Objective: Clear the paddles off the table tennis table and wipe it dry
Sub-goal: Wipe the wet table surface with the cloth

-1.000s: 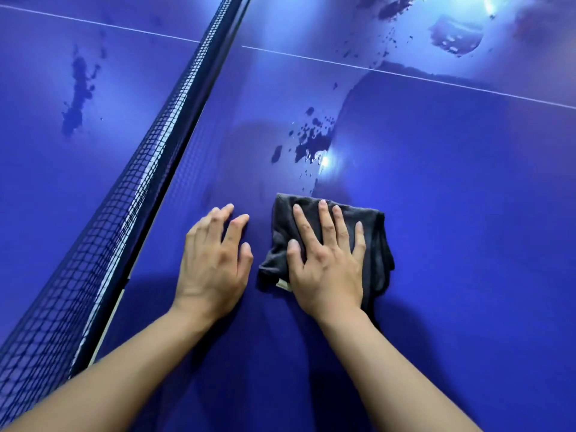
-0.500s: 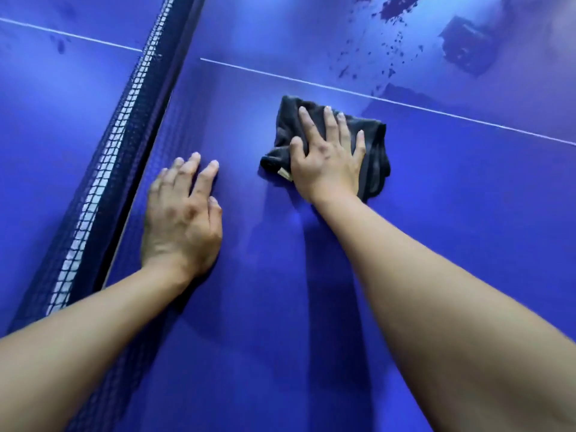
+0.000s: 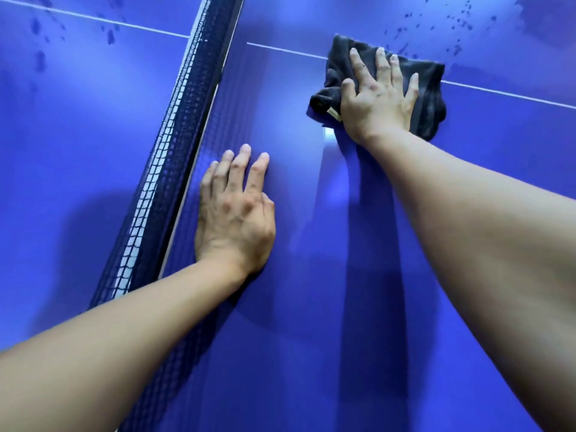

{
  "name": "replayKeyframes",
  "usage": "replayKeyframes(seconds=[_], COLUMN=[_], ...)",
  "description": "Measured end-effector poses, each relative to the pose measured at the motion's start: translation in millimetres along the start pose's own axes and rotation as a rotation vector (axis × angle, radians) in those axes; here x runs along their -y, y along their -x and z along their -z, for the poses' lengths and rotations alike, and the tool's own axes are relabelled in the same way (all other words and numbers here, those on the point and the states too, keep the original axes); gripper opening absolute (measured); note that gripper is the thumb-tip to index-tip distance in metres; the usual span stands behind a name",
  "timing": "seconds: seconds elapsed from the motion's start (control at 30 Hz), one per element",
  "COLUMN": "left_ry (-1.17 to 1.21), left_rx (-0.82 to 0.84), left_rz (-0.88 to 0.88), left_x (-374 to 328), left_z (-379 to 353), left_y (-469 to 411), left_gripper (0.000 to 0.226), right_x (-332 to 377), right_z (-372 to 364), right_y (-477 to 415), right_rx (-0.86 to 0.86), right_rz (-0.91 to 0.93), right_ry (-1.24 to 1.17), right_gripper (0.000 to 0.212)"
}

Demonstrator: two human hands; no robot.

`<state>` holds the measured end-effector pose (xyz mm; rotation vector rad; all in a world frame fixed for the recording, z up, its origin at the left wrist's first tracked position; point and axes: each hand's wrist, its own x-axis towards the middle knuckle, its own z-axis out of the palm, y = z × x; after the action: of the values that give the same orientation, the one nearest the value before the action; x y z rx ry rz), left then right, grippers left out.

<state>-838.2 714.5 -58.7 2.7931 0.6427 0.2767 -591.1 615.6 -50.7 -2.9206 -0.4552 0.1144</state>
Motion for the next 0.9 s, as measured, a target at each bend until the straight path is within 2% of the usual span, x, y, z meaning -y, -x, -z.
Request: replayKeyframes(seconds=[0.3, 0.5, 0.7, 0.9], left_ry=[0.138, 0.122, 0.148, 0.133], left_rx=[0.043, 0.105, 0.208, 0.348], left_rz=[-0.009, -0.013, 0.086, 0.024], left_x=[4, 16, 30, 39], left_z=[13, 39, 76, 120], left_y=[14, 154, 284, 369], left_gripper=[0.067, 0.062, 0.052, 0.058], right_x=[39, 39, 33, 34], right_z=[-19, -23, -28, -40], right_y=[138, 253, 399, 529], right_rx=[-0.018, -0.002, 0.023, -0.017], right_rz=[0.152, 0.224, 0.271, 0.296], right_ry=[0.010, -0.012, -0.034, -0.035], right_gripper=[0.057, 0.057, 0.058, 0.059])
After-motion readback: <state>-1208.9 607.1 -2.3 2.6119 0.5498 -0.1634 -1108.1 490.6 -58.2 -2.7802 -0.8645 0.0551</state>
